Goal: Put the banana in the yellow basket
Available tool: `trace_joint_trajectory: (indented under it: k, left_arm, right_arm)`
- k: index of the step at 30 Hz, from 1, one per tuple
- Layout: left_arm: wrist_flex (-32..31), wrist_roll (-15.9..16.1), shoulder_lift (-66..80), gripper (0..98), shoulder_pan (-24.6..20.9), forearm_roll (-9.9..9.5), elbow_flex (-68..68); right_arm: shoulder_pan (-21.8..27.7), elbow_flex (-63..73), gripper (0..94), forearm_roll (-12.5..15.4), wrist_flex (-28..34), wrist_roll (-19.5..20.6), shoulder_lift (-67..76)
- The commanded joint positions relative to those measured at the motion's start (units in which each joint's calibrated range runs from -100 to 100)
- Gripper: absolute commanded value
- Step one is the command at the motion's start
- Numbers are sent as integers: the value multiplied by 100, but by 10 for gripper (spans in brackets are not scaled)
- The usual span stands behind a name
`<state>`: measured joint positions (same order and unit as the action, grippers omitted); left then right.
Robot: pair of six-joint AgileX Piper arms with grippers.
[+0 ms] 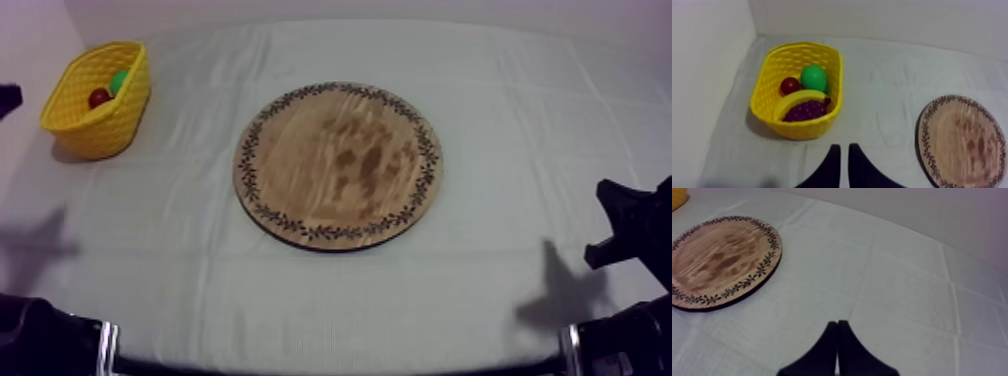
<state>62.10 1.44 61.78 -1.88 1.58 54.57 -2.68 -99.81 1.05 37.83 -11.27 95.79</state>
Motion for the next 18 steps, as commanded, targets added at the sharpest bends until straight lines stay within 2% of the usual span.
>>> trace_joint_trajectory:
  k: [1, 12, 18]
  left_arm:
    - [-578, 19, 867, 10, 2, 40, 1215]
    - [-2272, 0, 2158, 1, 32, 192, 3427]
    - [-2751, 18, 2641, 0, 54, 196, 4236]
  right_arm:
    - [0, 3, 2, 0, -1, 1, -3]
    - [0, 3, 2, 0, -1, 1, -3]
    - [0, 3, 2, 0, -1, 1, -3]
